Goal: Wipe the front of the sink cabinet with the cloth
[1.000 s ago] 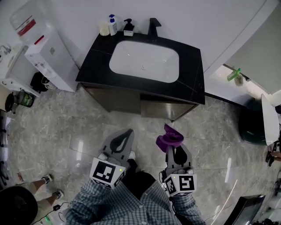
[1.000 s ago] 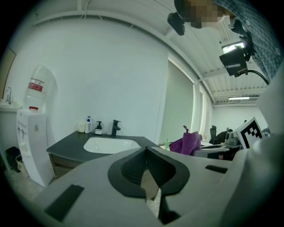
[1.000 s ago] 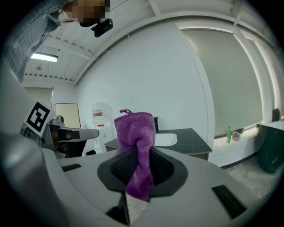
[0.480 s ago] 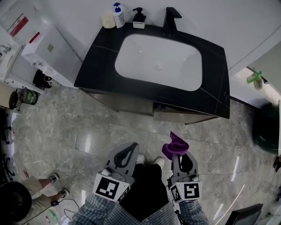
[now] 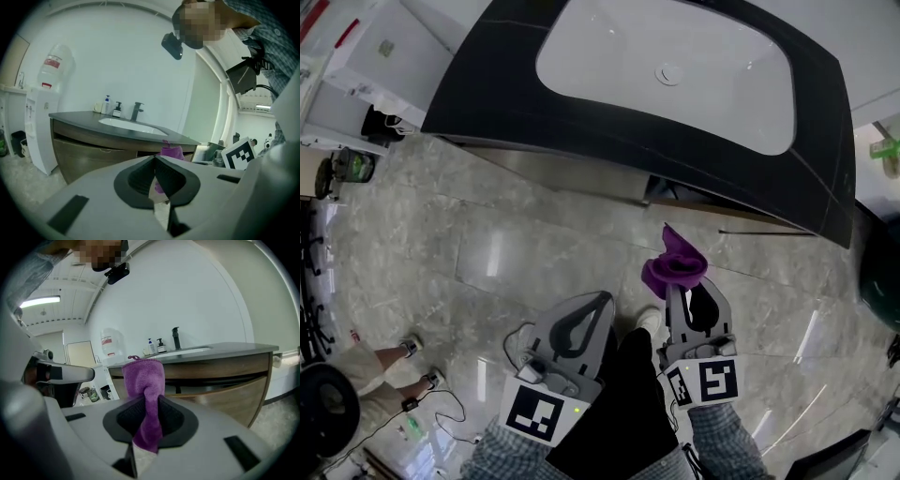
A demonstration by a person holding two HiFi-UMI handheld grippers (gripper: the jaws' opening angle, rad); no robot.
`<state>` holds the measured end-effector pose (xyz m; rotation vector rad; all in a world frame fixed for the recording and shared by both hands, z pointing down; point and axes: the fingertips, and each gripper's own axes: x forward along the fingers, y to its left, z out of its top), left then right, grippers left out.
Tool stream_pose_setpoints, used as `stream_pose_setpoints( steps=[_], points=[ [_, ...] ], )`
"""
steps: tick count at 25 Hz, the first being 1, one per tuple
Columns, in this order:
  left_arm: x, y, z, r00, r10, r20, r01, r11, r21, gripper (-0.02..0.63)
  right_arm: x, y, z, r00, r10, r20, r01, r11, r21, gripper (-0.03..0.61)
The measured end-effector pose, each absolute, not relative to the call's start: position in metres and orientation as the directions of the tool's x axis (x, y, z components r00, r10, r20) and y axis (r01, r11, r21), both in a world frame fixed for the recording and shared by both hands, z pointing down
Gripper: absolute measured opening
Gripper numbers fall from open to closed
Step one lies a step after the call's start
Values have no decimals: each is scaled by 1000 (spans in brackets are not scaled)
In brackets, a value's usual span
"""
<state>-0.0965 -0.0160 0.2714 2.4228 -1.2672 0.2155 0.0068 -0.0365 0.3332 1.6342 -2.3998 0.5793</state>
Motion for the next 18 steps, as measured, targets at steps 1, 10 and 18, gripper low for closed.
stream_pose_setpoints(
  steps=[1,10,18],
  points=[
    [-97,-17,277,572,-757,318,-819,-502,278,11,5,-41,340,-385,-849,363,-921,325,-215,74],
    [-130,-33,312,519,-784,340,-854,-459,246,11,-32,-87,381,-428,-826,367,-902,364,-233,74],
    [-140,-38,325,467,-806,364,-883,-399,249,11,-26,-123,403,-418,-828,372,-905,344,-252,74]
  ],
)
